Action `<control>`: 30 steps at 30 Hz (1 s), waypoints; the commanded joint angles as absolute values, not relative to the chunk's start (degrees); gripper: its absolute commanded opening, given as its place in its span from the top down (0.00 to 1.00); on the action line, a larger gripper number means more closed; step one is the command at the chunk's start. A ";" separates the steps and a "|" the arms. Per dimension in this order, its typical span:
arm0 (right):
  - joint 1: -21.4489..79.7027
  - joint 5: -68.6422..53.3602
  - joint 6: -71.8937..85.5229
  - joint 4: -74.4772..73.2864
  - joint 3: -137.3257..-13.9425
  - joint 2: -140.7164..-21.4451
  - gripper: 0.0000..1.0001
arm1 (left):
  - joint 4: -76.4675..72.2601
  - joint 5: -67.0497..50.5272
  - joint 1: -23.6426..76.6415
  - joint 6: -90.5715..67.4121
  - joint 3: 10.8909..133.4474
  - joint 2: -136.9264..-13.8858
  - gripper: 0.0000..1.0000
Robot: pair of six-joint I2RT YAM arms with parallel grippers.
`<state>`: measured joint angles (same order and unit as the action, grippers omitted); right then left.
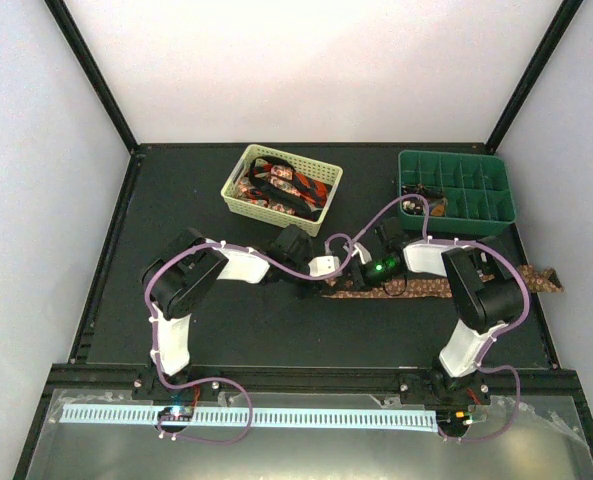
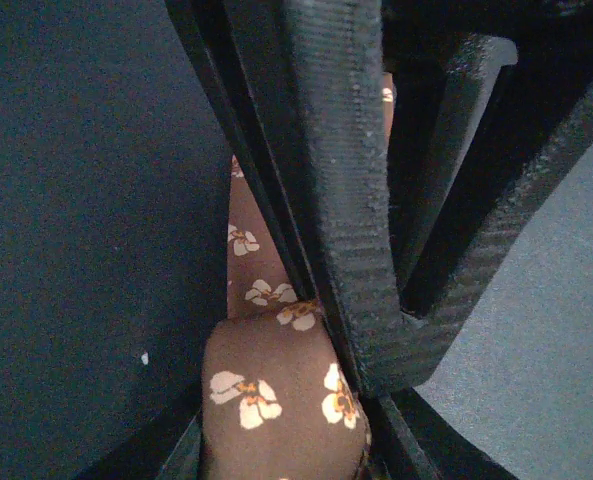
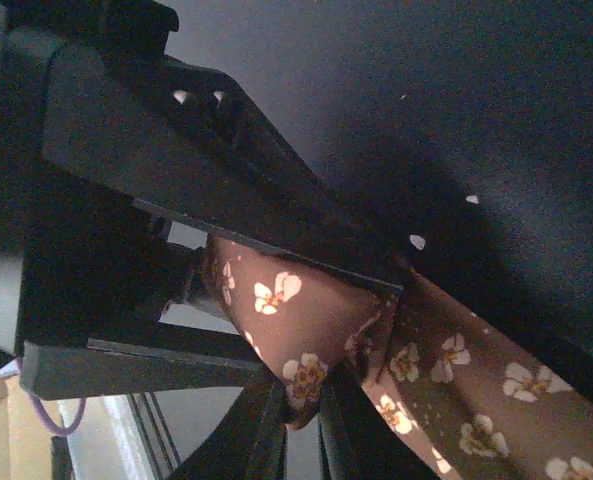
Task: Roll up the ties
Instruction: Roll the tie at the center of the board.
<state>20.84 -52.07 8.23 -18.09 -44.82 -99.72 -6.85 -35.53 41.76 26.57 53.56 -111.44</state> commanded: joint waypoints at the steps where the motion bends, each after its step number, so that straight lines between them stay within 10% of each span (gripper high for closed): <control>1: 20.56 -50.42 7.27 -18.14 -45.54 -99.08 0.90 | -0.62 -31.55 42.01 26.79 52.76 -112.38 0.67; 4: 20.13 -51.59 6.86 -18.88 -45.65 -98.74 0.54 | -0.63 -31.78 42.01 26.89 52.66 -112.32 0.67; 7: 20.11 -53.44 8.86 -16.95 -45.30 -97.55 0.48 | -0.72 -32.03 42.01 26.89 52.66 -112.41 0.67; 15: 20.17 -53.91 10.63 -16.94 -47.65 -100.45 0.57 | -0.72 -32.07 42.01 26.73 52.98 -112.55 0.67; 25: 19.76 -50.30 8.50 -18.46 -46.37 -100.59 0.98 | -1.34 -31.22 41.94 25.92 52.91 -111.82 0.63; 30: 17.37 -49.05 5.90 -20.70 -45.52 -101.08 0.98 | -5.08 -32.45 40.48 24.04 50.89 -106.51 0.18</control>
<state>19.29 -51.03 8.67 -18.52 -46.39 -100.55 -6.66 -34.33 41.67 25.61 52.90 -110.19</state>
